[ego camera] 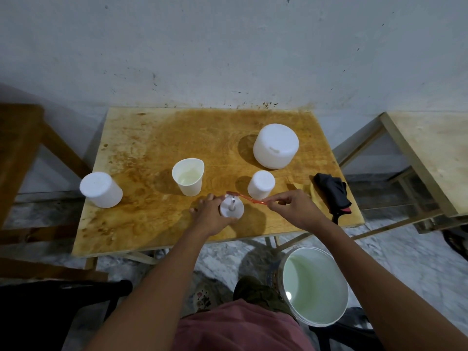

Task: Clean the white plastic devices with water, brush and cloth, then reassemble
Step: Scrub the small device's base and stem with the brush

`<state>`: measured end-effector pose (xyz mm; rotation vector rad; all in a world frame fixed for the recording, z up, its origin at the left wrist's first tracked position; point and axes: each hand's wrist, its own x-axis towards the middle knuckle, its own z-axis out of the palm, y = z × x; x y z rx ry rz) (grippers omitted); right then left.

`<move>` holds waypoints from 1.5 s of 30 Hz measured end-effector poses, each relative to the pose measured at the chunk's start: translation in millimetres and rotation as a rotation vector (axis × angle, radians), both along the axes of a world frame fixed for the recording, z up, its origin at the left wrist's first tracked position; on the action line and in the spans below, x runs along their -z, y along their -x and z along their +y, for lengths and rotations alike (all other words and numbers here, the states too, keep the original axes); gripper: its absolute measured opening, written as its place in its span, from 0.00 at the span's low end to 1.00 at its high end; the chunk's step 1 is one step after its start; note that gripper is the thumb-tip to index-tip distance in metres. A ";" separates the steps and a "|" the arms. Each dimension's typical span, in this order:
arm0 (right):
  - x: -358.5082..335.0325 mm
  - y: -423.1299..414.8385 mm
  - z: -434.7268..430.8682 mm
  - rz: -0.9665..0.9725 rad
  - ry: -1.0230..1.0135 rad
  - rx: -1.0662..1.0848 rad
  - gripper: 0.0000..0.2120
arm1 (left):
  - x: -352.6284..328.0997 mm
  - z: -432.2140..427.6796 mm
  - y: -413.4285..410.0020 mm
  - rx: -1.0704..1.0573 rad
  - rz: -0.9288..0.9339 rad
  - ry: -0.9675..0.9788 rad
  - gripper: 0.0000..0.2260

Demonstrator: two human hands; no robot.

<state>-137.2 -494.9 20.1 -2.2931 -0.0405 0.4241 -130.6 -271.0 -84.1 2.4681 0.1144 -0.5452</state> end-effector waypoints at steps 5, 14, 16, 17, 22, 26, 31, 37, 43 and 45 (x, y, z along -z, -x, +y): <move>5.1 5.8 -1.8 -0.023 0.025 0.002 0.08 | 1.0 0.1 0.4 0.004 -0.003 -0.014 0.35; -0.2 13.9 2.0 -0.094 0.171 -0.011 0.08 | -0.9 -1.6 0.3 -0.005 -0.003 -0.027 0.34; -1.4 15.0 1.9 -0.111 0.192 -0.017 0.08 | -0.9 -1.7 -0.2 -0.004 0.005 -0.037 0.34; -1.7 15.6 1.8 -0.119 0.210 -0.018 0.08 | -0.4 -1.5 -0.2 -0.002 0.005 -0.037 0.35; -0.8 18.9 7.4 -0.172 0.264 -0.044 0.08 | 0.1 -1.3 0.3 -0.005 -0.002 -0.037 0.34; 0.6 24.6 8.7 -0.255 0.304 -0.053 0.08 | -0.3 -1.6 0.2 -0.008 -0.006 -0.041 0.32; 12.3 36.3 9.5 -0.506 0.389 -0.164 0.12 | -1.6 -1.5 0.4 -0.013 -0.009 -0.035 0.30; 27.1 45.2 1.8 -0.609 0.421 -0.186 0.11 | 2.7 -0.8 0.8 -0.015 -0.019 -0.014 0.32; 40.4 74.3 32.3 -0.368 0.278 0.033 0.14 | 1.9 -7.6 6.9 -0.053 -0.082 -0.060 0.33; 43.6 86.7 40.6 -0.260 0.159 0.152 0.16 | 3.4 -11.8 10.2 -0.093 -0.104 -0.048 0.33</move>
